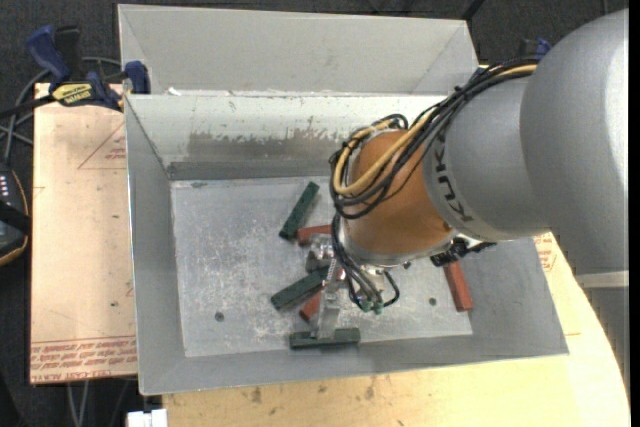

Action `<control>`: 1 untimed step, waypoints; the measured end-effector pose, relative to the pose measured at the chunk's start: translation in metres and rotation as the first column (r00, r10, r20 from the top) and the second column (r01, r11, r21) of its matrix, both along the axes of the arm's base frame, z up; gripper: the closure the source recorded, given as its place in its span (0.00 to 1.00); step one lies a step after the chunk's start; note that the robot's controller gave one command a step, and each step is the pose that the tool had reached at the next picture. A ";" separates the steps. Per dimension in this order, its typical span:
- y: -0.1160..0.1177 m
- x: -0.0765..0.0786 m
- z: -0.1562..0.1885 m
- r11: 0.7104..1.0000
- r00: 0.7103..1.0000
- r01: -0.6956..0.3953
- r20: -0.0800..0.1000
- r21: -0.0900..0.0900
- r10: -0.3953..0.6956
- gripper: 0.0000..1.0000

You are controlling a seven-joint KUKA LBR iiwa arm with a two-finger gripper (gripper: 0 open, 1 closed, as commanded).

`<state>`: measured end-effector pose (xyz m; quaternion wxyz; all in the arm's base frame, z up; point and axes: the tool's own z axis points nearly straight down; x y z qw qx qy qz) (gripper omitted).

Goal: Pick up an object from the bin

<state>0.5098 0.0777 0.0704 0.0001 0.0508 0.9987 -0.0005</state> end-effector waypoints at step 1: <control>0.004 0.001 0.004 1.000 1.000 -0.006 -0.004 0.003 0.006 1.00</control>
Offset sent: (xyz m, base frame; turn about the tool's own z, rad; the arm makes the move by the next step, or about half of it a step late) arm 0.0000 0.0000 0.0000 0.0000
